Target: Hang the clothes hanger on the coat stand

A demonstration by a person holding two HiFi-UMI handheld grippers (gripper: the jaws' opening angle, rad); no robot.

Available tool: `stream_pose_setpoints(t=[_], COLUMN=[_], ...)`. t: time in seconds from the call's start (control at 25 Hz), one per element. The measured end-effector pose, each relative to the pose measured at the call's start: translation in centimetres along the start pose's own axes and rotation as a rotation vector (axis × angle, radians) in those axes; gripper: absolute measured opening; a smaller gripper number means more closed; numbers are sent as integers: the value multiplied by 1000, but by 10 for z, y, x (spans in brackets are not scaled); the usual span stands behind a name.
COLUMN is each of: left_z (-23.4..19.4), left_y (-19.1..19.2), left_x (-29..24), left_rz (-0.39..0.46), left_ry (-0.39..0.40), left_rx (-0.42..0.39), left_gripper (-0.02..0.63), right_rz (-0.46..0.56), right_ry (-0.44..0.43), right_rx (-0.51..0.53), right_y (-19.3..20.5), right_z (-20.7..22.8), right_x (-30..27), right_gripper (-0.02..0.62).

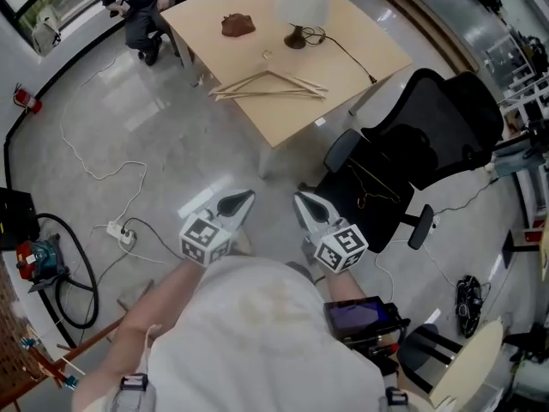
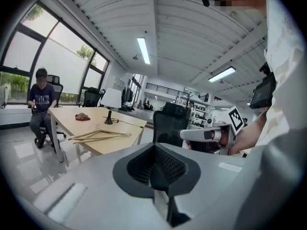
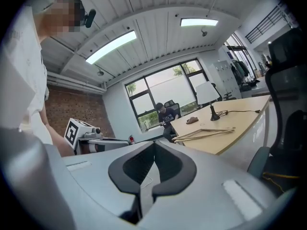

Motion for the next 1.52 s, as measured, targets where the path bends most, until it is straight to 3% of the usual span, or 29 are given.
stream_pose_setpoints(t=[0.48,1.2,1.52], left_z=[-65,-136,-159], left_y=[7,-24,-31], left_x=[-23,-157,-191], left_rz=[-58,-150,-225], left_ry=[-83,-249,-198], left_rx=[29,11,-13], left_gripper=[2,2,2], right_rz=[-80,-186,-192], right_ry=[-33,-193,-176], right_rx=[36,63,28], right_y=[-30,-113,-131], right_z=[37,171,207], right_x=[-72,-152,-174], right_gripper=[15,15,15])
Point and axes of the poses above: the fingertips, and each gripper's own axes: x backward along the fingers, z to its right, y out of its underside, the point moved 7 cm from there along x, backward along the fingers, and after that the axes turned 14 degrees about -x, right-handed, at the moved point
